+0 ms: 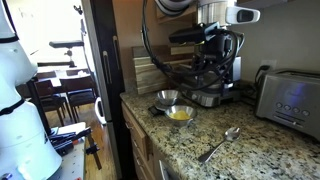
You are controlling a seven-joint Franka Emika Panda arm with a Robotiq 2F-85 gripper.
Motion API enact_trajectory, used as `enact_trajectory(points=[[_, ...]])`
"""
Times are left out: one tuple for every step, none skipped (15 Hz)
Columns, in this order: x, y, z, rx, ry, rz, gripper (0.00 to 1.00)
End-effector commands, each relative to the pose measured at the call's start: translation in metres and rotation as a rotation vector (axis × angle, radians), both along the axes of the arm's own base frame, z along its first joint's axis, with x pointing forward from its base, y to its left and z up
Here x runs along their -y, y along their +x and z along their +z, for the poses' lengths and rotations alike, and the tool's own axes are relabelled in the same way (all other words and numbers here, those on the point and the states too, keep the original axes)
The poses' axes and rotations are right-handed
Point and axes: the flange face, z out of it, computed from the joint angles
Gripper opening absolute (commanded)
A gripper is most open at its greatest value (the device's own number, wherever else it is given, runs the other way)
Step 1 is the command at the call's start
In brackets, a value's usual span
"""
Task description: Use the spoon to scoop out some of the contents from the silver bowl on the right into the bowl on the left
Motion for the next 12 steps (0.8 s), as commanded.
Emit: enact_trajectory(points=[[0.000, 0.001, 0.001, 0.002, 0.000, -0.001, 1.00], [0.000, 0.001, 0.002, 0.003, 0.000, -0.001, 1.00], [0.000, 0.001, 0.002, 0.004, 0.000, -0.001, 1.00], [0.004, 0.003, -0.011, -0.014, 0.002, 0.025, 1.00], [0.006, 0.003, -0.019, -0.032, 0.001, 0.024, 1.00], [0.013, 0.003, -0.034, -0.052, 0.009, 0.033, 1.00], [0.017, 0.004, -0.043, -0.062, 0.007, 0.040, 1.00], [0.022, 0.004, -0.057, -0.073, -0.005, 0.058, 1.00], [0.026, 0.004, -0.066, -0.085, -0.009, 0.070, 1.00], [0.030, 0.005, -0.077, -0.088, -0.010, 0.080, 1.00], [0.033, 0.006, -0.087, -0.088, -0.013, 0.091, 1.00], [0.036, 0.008, -0.097, -0.065, -0.030, 0.088, 1.00]])
